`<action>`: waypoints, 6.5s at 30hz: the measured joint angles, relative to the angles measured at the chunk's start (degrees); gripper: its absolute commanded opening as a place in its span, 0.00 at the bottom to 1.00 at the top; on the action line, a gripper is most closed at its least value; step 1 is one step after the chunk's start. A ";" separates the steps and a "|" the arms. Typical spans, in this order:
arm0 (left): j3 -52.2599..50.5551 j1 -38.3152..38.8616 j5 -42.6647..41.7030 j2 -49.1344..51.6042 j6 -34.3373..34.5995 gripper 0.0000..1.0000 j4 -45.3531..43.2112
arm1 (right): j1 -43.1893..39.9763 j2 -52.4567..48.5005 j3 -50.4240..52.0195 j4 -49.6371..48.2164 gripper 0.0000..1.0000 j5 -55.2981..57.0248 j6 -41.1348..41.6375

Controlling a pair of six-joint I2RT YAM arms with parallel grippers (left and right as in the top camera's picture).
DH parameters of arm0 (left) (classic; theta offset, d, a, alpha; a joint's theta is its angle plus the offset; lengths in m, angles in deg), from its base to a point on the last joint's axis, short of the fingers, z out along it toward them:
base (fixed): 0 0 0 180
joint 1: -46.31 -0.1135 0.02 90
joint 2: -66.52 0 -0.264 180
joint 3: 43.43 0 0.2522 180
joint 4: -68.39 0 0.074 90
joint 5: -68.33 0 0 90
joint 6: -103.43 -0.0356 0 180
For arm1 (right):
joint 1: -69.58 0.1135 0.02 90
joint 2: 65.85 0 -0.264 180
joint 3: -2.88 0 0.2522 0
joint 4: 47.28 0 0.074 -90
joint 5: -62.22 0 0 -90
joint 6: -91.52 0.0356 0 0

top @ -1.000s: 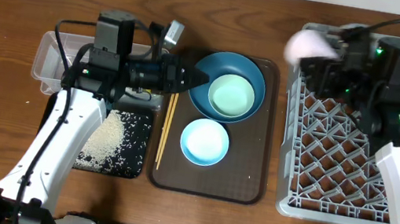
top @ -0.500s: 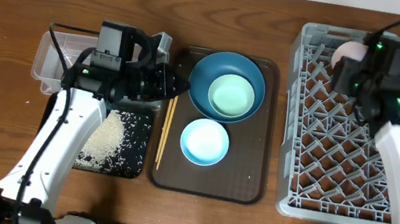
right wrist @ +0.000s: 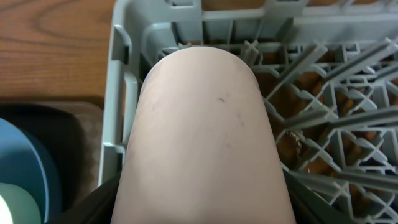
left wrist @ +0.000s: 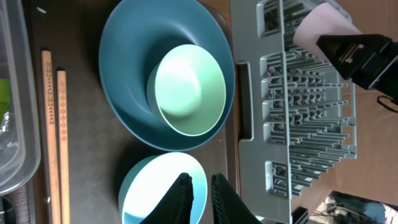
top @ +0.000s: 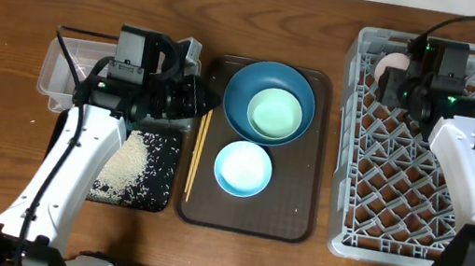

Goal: Sort waste into correct bins and load items into the dishwasher rack
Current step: 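Carry the pink cup right and lower it into the rack, then release the cup and reach the right gripper to the mint bowl, then grip the mint bowl rim and lift it out of the teal bowl, then carry the mint bowl right and place it in the rack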

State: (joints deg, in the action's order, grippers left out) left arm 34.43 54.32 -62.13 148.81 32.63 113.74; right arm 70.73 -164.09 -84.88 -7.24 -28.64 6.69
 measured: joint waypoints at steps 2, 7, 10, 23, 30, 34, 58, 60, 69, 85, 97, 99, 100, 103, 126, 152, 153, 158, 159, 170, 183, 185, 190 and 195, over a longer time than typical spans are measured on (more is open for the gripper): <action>0.00 0.00 0.11 0.00 0.00 0.15 0.24 | 0.00 0.00 0.00 -0.04 0.36 -0.31 -0.26; 0.00 0.00 0.22 0.00 0.00 0.14 0.79 | 0.00 -0.24 0.00 -0.17 0.36 -0.76 -0.46; 0.00 0.00 0.22 0.00 0.00 0.15 0.81 | 0.00 -1.14 0.00 -0.28 0.37 -1.46 -0.46; 0.00 0.00 0.33 0.00 0.00 0.15 0.74 | 0.00 -3.02 0.00 -0.52 0.72 -2.64 -1.14; 0.00 0.00 0.37 0.00 0.00 0.15 0.72 | 0.00 -3.02 0.00 -0.63 0.77 -2.82 -1.27; 0.00 0.00 0.39 0.00 0.00 0.15 0.72 | 0.00 -3.02 -0.13 -0.42 0.77 -2.97 -1.27; 0.00 0.00 9.20 0.00 -0.59 0.50 4.00 | 14.12 -2.95 -1.79 4.46 0.47 -15.76 -2.89; 0.00 0.00 9.44 0.00 -0.57 0.53 4.35 | 16.00 -2.95 -1.81 4.33 0.45 -13.40 -3.50; 0.00 0.00 9.42 0.00 -0.44 0.54 4.55 | 20.46 -5.22 -1.88 2.10 0.39 -7.45 -6.34; 0.00 0.00 9.42 0.00 -0.44 0.55 4.59 | 20.94 -16.28 -2.03 0.26 0.08 -7.02 -7.52; 0.00 0.00 9.42 0.00 -0.81 0.75 4.61 | 20.72 -9.16 -2.03 -5.64 0.01 -1.29 -7.80; 0.00 0.00 9.42 0.00 -0.92 0.80 4.61 | 20.70 -5.79 -2.03 -6.73 0.01 4.68 -8.76; 0.00 0.00 9.42 0.00 -0.90 0.81 4.61 | 20.68 -4.28 -2.03 -7.26 0.01 7.91 -9.57; 0.00 0.00 9.42 0.00 -1.03 0.84 4.61 | 19.82 -1.05 -2.12 -10.21 0.01 18.64 -13.79; 0.00 0.00 9.42 0.00 -1.05 0.94 4.61 | -19.02 0.13 -2.27 -30.32 0.01 48.81 -37.81; 0.00 0.00 9.42 0.00 -1.05 0.95 4.59 | -33.14 -14.25 -3.06 -34.23 0.01 50.86 -49.57; 0.00 0.00 9.42 0.00 -1.05 0.94 4.61 | -32.81 -14.45 -3.28 -34.38 0.01 51.15 -50.12; 0.00 0.00 9.42 0.00 -1.05 0.95 4.61 | -29.59 -15.82 -4.28 -37.00 0.01 52.13 -52.30; 0.00 0.00 9.42 0.00 -1.05 0.95 4.61 | -28.70 -15.98 -4.31 -37.64 0.01 52.06 -52.92; 0.00 0.00 9.42 0.00 -1.05 0.95 4.61 | -22.08 -16.48 -4.28 -37.70 0.01 54.27 -59.65; 0.00 0.00 9.42 0.00 -1.05 0.95 4.61 | -14.58 -18.69 -3.37 -36.22 0.61 49.40 -59.84; 0.00 0.00 9.42 0.00 -1.05 0.95 4.61 | -13.07 -18.73 -3.26 -36.28 0.68 48.57 -59.56; 0.00 0.00 9.42 0.00 -1.05 0.95 4.61 | -10.10 -18.73 -3.21 -36.35 0.71 47.74 -58.75; 0.00 0.00 9.42 0.00 -1.05 0.95 4.61 | -7.74 -18.73 -3.21 -36.35 0.70 47.43 -56.76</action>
State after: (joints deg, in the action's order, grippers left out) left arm 34.43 54.32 -52.71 148.81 31.58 118.36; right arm 62.99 -182.82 -88.09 -43.58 18.79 -50.07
